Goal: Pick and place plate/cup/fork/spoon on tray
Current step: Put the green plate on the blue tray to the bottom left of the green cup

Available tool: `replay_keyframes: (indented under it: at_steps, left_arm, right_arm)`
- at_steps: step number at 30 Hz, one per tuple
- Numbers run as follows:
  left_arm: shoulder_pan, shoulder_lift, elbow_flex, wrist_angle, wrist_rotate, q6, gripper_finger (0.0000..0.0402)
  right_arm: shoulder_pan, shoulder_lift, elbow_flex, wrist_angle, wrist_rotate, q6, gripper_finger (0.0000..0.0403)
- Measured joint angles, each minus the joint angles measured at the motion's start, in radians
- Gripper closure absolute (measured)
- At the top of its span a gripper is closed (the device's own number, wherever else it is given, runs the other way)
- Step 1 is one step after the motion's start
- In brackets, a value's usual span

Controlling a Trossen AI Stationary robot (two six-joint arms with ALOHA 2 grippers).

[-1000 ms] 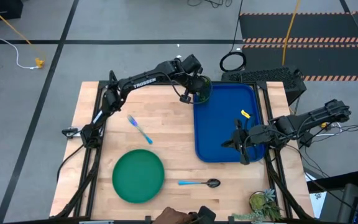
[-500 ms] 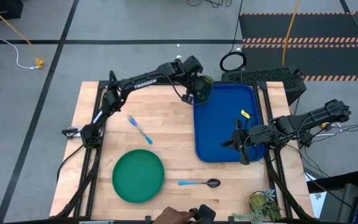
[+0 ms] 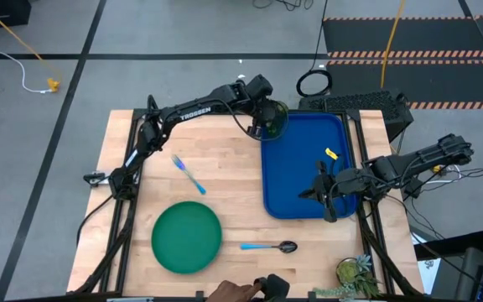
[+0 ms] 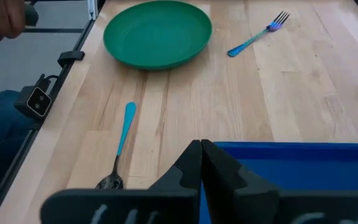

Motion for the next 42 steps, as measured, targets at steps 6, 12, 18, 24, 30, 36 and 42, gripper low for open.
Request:
replay_keyframes:
  at_steps: [6,12,18,24,30,36,42]
  left_arm:
    - [-0.025,-0.031,0.0,-0.032,-0.006,-0.026,0.0223]
    - [-0.067,-0.083,0.0,-0.107,-0.025,-0.08,0.0222]
    - [-0.127,-0.155,0.0,-0.206,-0.027,-0.172,0.0222]
    - [-0.228,-0.233,0.001,-0.301,-0.07,-0.259,0.0222]
    - [-0.375,-0.271,0.001,-0.454,-0.088,-0.403,0.0222]
    - [-0.553,-0.269,0.001,-0.588,-0.105,-0.572,0.0222]
    - [-0.739,-0.267,0.001,-0.629,-0.13,-0.798,0.0222]
  right_arm:
    - [0.0,0.0,0.0,0.0,0.0,0.0,0.0403]
    - [0.0,0.0,0.0,0.003,0.002,0.004,0.0403]
    - [0.0,0.0,0.0,0.003,0.002,0.004,0.0403]
    - [0.0,0.0,0.0,0.01,0.002,0.004,0.0403]
    - [0.001,0.001,-0.015,0.016,0.002,0.027,0.0403]
    - [0.001,0.001,-0.025,0.022,0.002,0.066,0.0403]
    - [0.001,0.001,-0.024,0.082,0.0,0.079,0.0403]
